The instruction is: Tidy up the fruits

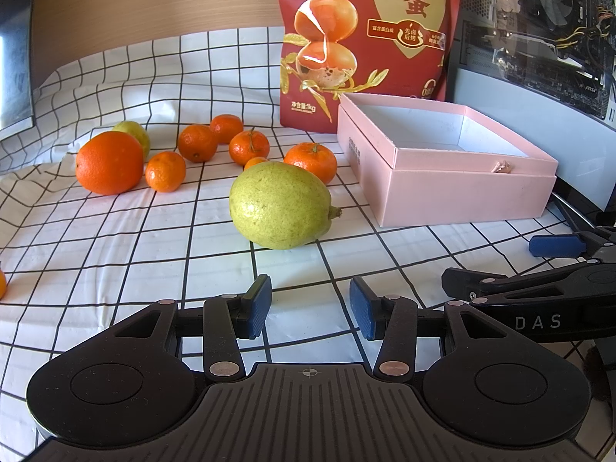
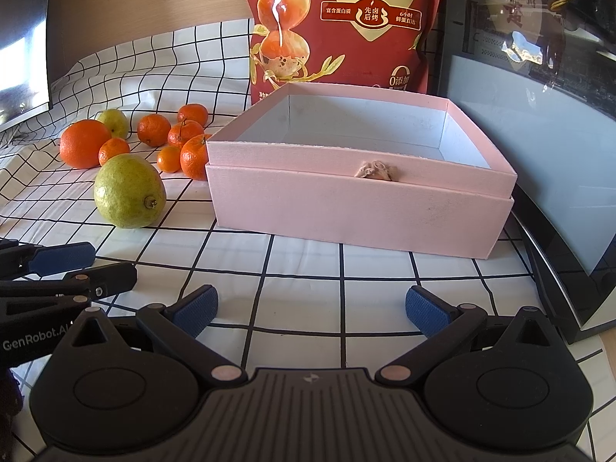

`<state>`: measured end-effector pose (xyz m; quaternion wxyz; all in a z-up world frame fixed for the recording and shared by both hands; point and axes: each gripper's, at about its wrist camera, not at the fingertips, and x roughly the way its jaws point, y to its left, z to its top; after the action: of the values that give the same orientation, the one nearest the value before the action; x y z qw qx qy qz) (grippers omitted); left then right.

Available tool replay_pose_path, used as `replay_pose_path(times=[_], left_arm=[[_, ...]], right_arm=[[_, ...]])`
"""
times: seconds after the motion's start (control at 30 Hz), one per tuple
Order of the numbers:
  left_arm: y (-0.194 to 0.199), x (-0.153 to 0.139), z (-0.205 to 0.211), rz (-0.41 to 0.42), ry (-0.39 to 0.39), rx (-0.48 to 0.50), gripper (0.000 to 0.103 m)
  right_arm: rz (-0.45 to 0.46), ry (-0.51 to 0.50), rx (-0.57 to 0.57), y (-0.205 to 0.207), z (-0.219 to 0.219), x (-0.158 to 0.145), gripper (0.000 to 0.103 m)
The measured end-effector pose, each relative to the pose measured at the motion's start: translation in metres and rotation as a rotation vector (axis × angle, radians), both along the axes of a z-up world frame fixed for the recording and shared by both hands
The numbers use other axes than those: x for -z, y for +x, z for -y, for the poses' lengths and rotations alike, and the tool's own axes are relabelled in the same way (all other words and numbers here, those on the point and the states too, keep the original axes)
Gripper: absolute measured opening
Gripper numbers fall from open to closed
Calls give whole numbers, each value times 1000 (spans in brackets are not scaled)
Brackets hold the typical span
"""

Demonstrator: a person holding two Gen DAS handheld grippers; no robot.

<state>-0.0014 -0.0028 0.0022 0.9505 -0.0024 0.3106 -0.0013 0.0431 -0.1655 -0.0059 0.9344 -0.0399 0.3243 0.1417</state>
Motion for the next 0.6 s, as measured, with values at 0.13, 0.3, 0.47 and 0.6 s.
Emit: replay_pose_path(times=[0.13,0.3,0.47,0.6], left_arm=[[1,0,-1,-2,2,-1,50],[4,-8,-18,-60,-76,-6,46],[-4,-31,-75,-108,-257,-33,45],[-14,-52,-140,-149,-192,-207,43]], right_arm=[[-17,-2,-10,2,0,-1,103],[-107,-32,-39,12,-2,-7,103],[-172,-54,-60,18,-4,-9,103],[-191,-60,-36,19,-7,-9,103]])
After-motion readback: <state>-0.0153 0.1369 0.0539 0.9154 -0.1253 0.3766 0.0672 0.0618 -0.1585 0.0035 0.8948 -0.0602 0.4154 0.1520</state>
